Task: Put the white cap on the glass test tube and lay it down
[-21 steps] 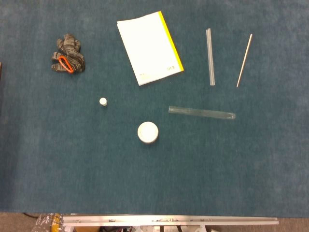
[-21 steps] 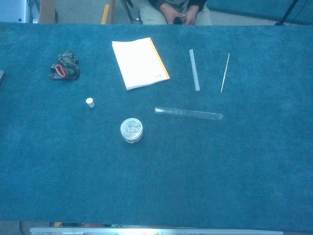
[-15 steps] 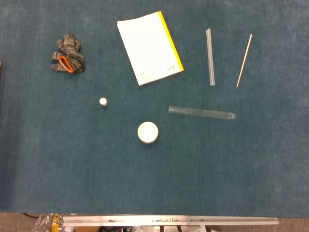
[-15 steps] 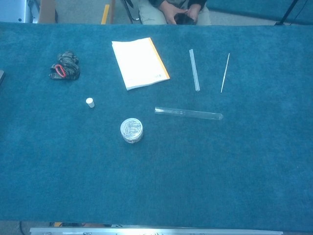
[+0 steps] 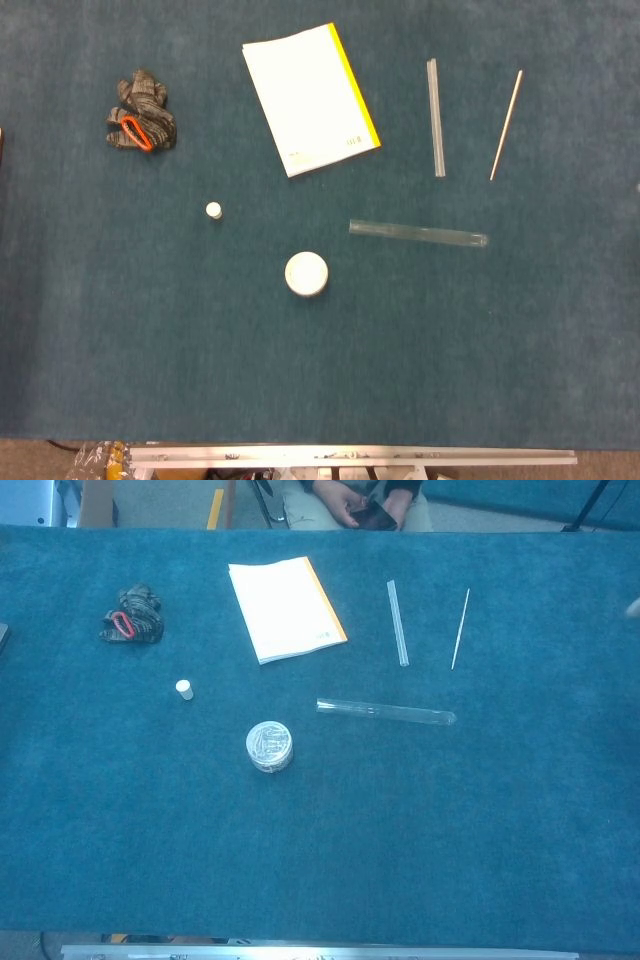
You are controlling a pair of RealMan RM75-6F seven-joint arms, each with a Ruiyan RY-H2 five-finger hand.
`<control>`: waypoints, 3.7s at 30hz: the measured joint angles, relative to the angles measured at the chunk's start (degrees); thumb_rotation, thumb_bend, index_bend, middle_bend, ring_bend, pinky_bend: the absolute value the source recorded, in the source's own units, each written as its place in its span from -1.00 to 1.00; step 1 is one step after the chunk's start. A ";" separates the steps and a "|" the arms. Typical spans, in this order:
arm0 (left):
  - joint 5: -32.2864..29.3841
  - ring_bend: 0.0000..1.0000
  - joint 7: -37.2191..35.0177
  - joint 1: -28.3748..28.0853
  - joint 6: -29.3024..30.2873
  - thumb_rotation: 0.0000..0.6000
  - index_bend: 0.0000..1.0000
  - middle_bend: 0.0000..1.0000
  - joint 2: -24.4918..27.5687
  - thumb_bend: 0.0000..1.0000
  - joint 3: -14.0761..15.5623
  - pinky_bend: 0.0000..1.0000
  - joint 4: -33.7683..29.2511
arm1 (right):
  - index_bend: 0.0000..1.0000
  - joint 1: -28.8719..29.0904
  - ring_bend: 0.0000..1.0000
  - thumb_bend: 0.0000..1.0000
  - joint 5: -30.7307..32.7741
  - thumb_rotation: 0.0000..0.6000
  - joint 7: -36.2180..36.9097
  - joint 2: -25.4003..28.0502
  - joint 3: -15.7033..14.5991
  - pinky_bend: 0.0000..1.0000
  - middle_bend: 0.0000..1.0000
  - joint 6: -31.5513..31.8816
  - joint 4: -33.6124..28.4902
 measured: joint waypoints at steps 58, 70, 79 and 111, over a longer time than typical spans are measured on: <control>3.25 -0.76 -7.52 1.34 2.74 1.00 -0.46 -0.50 0.11 -0.29 0.96 -0.84 5.33 | 0.02 29.95 -0.92 -0.59 32.50 1.00 -39.30 -35.82 3.56 -0.41 -0.47 -18.14 11.33; 3.13 -0.76 -8.44 1.11 2.46 1.00 -0.46 -0.50 -0.68 -0.29 0.84 -0.84 7.04 | 0.05 30.98 -0.92 -0.59 33.91 1.00 -39.56 -37.62 3.02 -0.41 -0.47 -18.24 13.85; 3.02 -0.76 -9.32 1.09 2.40 1.00 -0.46 -0.50 -1.01 -0.29 0.84 -0.84 7.97 | 0.10 31.53 -0.92 -0.41 35.45 1.00 -40.41 -38.16 2.57 -0.41 -0.45 -18.56 14.72; 3.77 -0.74 -18.87 -7.56 -10.13 1.00 -0.42 -0.48 -0.70 -0.29 0.16 -0.84 6.64 | 0.23 29.73 -0.88 -0.31 32.12 1.00 -31.94 -20.35 6.87 -0.41 -0.35 -13.37 -2.54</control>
